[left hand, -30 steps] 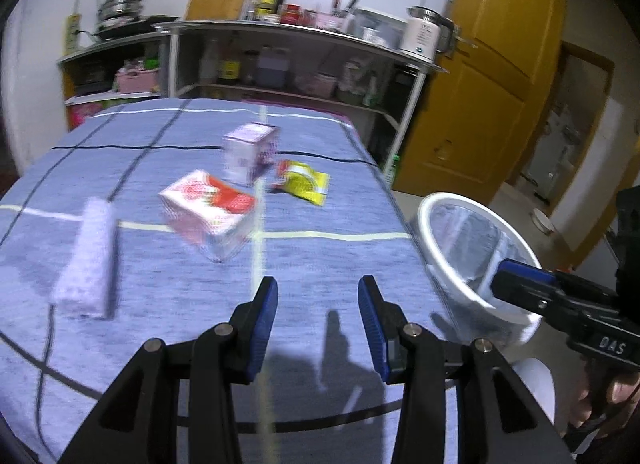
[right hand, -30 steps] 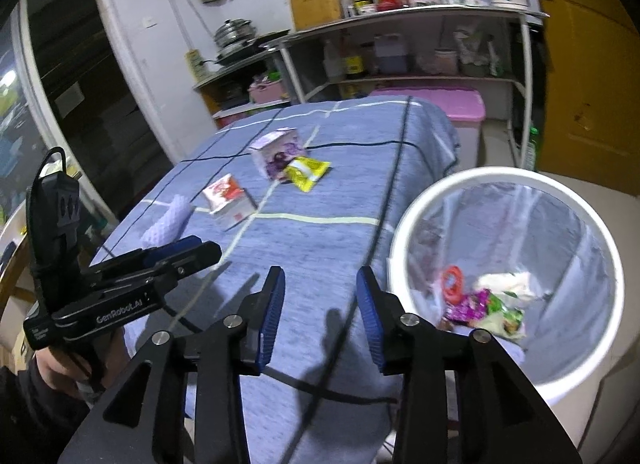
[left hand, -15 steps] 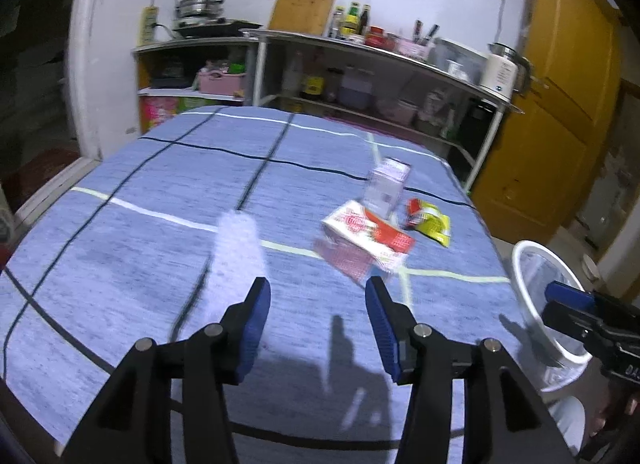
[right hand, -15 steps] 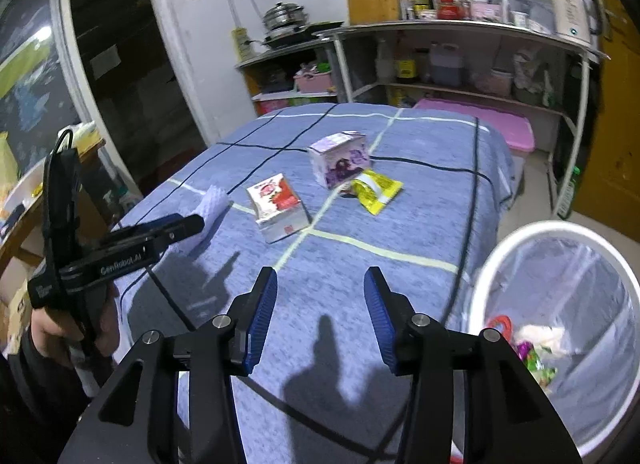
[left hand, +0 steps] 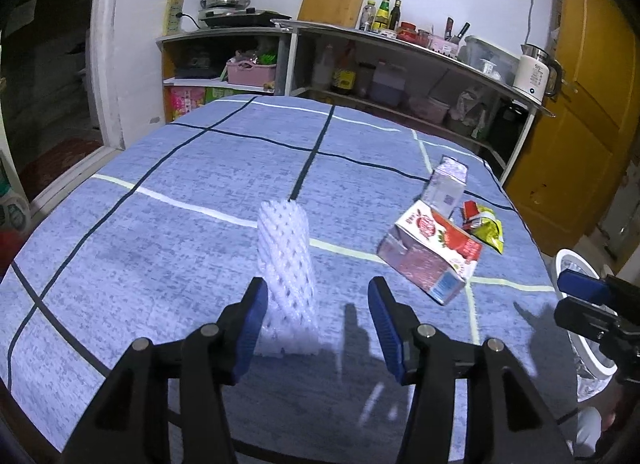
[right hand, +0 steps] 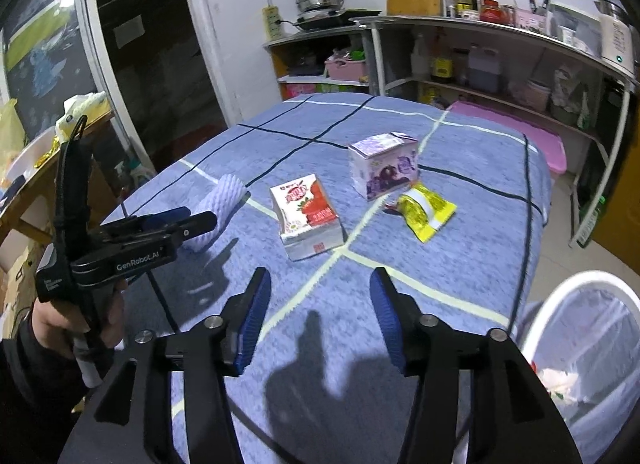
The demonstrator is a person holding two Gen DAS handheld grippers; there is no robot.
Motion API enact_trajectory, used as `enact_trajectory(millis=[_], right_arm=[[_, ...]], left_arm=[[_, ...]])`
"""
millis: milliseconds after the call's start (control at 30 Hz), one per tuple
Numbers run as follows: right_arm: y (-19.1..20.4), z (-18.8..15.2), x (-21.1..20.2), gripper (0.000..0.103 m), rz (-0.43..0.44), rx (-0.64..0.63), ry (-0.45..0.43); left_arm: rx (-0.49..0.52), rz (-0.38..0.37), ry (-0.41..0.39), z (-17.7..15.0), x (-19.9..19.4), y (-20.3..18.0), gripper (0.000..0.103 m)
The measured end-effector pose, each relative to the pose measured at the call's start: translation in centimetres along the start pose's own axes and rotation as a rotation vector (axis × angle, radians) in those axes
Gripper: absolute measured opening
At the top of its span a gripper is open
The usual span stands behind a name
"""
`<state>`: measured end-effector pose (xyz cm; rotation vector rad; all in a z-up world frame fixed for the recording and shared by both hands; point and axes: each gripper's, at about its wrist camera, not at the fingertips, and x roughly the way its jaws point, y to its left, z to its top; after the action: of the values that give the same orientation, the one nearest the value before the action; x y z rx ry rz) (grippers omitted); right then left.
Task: Collect trash
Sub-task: 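Grasp the foam net with the left gripper while the right grasps the strawberry milk carton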
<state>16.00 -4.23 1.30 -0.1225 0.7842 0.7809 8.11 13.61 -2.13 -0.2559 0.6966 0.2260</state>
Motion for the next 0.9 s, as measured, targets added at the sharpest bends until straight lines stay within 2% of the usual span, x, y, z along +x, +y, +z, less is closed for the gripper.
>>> enact_trajectory(millis=[300, 700, 733, 900], right_arm=[[1.2, 1.8, 3.3, 0.057, 0.014, -0.067, 0.025], [1.7, 3.7, 8.3, 0.06, -0.009, -0.128, 0.078], [1.7, 3.7, 8.6, 0.06, -0.009, -0.13, 0.085], [1.7, 3.8, 9.4, 0.06, -0.016, -0.136, 0.103]], left_arm=[[-0.03, 0.036, -0.007, 0.2, 0.4, 2.2, 0.055], [-0.082, -0.002, 0.058, 0.0, 2.1, 3.7, 0.055], [-0.084, -0.003, 0.059, 0.0, 2.2, 3.8, 0.054], [-0.07, -0.01, 0.06, -0.1, 2.2, 3.6, 0.037]])
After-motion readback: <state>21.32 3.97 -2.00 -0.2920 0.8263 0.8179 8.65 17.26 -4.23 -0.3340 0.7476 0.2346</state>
